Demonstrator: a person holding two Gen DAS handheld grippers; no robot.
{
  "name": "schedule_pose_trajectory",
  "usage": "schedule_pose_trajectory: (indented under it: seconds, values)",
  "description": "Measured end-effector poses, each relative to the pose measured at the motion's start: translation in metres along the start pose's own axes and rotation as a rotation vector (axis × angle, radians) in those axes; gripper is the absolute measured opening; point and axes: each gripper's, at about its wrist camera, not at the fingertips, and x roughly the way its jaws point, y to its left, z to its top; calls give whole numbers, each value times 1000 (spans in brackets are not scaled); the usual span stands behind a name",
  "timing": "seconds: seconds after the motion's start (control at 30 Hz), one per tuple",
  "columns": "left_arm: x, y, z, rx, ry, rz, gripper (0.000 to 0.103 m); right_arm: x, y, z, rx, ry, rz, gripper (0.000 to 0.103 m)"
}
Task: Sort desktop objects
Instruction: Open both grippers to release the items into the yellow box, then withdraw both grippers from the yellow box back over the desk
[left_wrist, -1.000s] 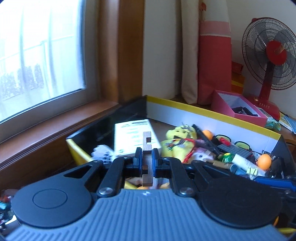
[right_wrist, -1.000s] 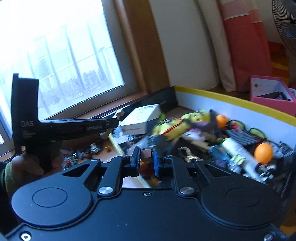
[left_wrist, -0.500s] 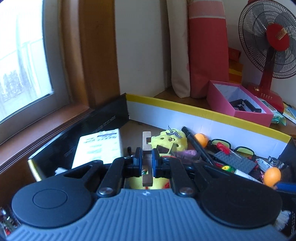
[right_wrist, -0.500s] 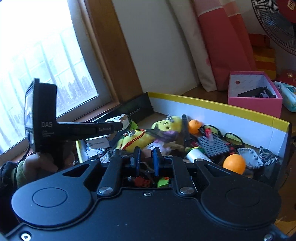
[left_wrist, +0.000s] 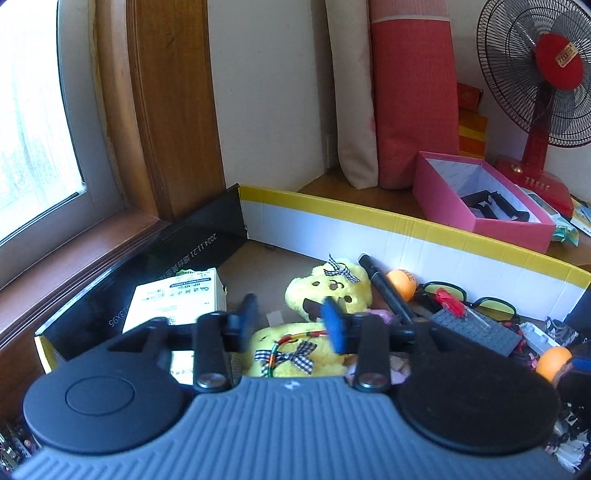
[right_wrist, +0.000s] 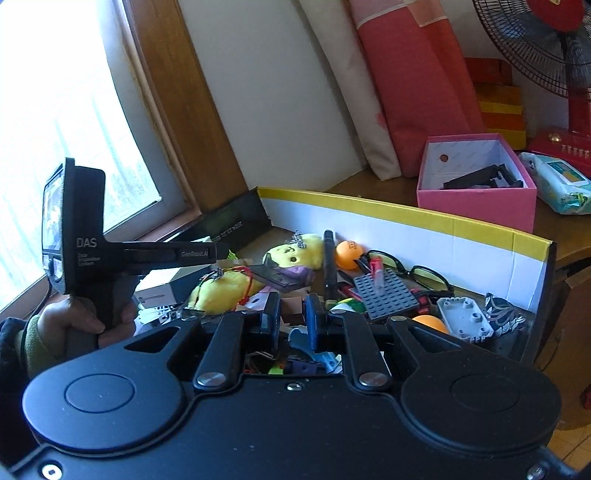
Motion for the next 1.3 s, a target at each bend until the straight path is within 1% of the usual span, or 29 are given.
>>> schedule_pose_trajectory:
  seconds: [0.17,0.4,0.5,0.53,0.6,0.73,0.8,0.93,1.07,1.23,1.3]
  values:
    - [-4,0,0,-14,5,-3,84,1,-4,2,6,-5,-10,15]
    - [-18,4,-1,-19,-14,-4,91,1,-8,5,14,-19,-40,15]
    - [-28,7,-2,-22,-29,-4,99,0,-9,5,31,-30,-55,21]
    - [-31,7,-3,-23,-35,-3,103,0,-10,5,37,-31,-55,23]
    - [-40,10,-4,-26,-47,3,103,-2,-9,4,49,-40,-55,44]
    - [-53,16,-6,-44,-52,11,103,-4,-4,3,38,-45,-53,46]
    - [-61,20,-7,-53,-59,18,103,-4,0,2,36,-43,-46,49]
    - [-77,29,-11,-68,-74,48,103,-4,11,0,20,-44,-30,51]
    - [-93,43,-19,-102,-77,86,103,-5,26,-3,-2,-44,-7,57]
    - [-110,65,-37,-149,-65,133,103,-1,50,-9,-39,-32,24,64]
    - [-117,75,-46,-160,-60,161,103,-1,61,-12,-53,-29,39,69]
